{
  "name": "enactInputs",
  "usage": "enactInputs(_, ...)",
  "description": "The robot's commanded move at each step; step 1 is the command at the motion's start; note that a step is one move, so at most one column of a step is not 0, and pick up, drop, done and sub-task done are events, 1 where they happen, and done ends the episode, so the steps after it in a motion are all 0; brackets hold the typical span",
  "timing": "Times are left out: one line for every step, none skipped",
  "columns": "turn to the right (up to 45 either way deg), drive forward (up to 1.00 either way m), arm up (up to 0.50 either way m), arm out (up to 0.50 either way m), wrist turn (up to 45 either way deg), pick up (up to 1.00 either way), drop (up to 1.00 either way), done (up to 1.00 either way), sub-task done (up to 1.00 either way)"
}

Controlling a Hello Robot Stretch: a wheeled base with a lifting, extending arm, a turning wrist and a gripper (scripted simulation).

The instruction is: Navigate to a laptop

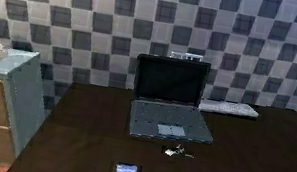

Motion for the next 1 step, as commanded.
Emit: enactInputs(0.0, 0.0, 0.0, 0.0, 0.0, 0.0, 0.0, 1.0, 0.0)
